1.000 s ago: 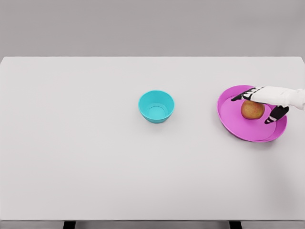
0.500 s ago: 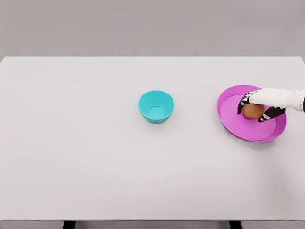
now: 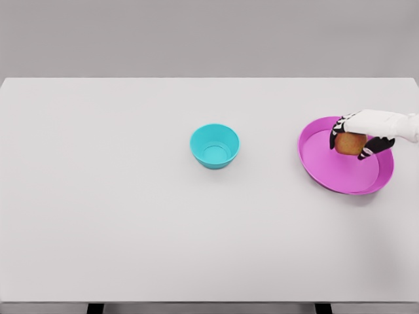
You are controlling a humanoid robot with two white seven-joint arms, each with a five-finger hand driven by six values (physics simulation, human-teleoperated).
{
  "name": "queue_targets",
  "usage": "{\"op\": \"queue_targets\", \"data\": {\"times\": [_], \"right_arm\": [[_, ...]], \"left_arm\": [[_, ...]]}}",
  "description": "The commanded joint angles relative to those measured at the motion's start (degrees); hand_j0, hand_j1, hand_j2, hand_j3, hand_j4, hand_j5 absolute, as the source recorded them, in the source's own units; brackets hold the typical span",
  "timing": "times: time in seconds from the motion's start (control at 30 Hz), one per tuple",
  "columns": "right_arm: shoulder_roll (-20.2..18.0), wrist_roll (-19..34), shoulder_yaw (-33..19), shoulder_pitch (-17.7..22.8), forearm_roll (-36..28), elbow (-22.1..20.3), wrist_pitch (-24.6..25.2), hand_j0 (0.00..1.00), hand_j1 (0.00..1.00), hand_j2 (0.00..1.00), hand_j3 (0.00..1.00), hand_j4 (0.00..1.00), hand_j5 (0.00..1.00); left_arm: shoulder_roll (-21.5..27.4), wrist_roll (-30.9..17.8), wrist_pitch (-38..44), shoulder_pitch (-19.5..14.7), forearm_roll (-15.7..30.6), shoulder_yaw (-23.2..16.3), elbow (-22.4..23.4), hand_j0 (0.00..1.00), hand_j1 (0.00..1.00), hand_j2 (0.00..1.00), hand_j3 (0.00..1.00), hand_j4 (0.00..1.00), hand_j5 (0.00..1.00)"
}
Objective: Put the apple from the pink plate into the blue bowl with your right arm
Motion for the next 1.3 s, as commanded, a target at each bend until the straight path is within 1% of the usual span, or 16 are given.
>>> {"op": "queue_targets", "data": {"times": [0.0,0.07,0.13,0.27,0.43,0.6,0.7,0.87,1.03,1.27], "right_arm": [[-0.1,0.0,-0.2,0.0,-0.3,-0.2,0.1,0.51,0.51,0.51,0.51,0.51,0.51],[-0.1,0.0,-0.2,-0.4,-0.3,-2.0,0.1,0.51,0.51,0.51,0.51,0.51,0.51],[-0.2,0.0,-0.3,-0.6,-0.4,-4.7,0.1,0.51,0.51,0.51,0.51,0.51,0.51],[-0.1,0.0,-0.3,-1.3,-0.4,-7.0,0.1,0.51,0.51,0.51,0.51,0.51,0.51],[0.1,0.0,-0.3,-1.3,-0.4,-13.0,0.1,0.51,0.51,0.51,0.51,0.51,0.51],[0.4,0.0,-0.2,-1.4,-0.4,-16.7,0.1,0.51,0.51,0.51,0.51,0.51,0.51],[1.7,0.0,0.0,-1.4,-0.4,-16.8,0.1,0.51,0.51,0.51,0.51,0.51,0.51],[3.6,0.0,0.3,-2.5,-0.5,-16.8,0.1,0.51,0.51,0.51,0.51,0.51,0.51],[7.1,0.0,0.5,-3.0,-0.5,-16.7,0.1,0.51,0.51,0.51,0.51,0.51,0.51],[10.6,0.0,0.6,-3.8,-0.3,-16.7,0.1,0.51,0.51,0.51,0.51,0.51,0.51]], "left_arm": [[0.0,0.0,0.0,0.0,0.0,0.0,0.0,1.0,1.0,1.0,1.0,1.0,1.0],[0.0,0.0,0.0,0.0,0.0,0.0,0.0,1.0,1.0,1.0,1.0,1.0,1.0],[0.0,0.0,0.0,0.0,0.0,0.0,0.0,1.0,1.0,1.0,1.0,1.0,1.0],[0.0,0.0,0.0,0.0,0.0,0.0,0.0,1.0,1.0,1.0,1.0,1.0,1.0],[0.0,0.0,0.0,0.0,0.0,0.0,0.0,1.0,1.0,1.0,1.0,1.0,1.0],[0.0,0.0,0.0,0.0,0.0,0.0,0.0,1.0,1.0,1.0,1.0,1.0,1.0],[0.0,0.0,0.0,0.0,0.0,0.0,0.0,1.0,1.0,1.0,1.0,1.0,1.0],[0.0,0.0,0.0,0.0,0.0,0.0,0.0,1.0,1.0,1.0,1.0,1.0,1.0],[0.0,0.0,-0.1,0.0,0.0,0.0,0.0,1.0,1.0,1.0,1.0,1.0,1.0],[0.0,0.0,0.0,0.0,0.0,0.0,0.0,1.0,1.0,1.0,1.0,1.0,1.0]]}}
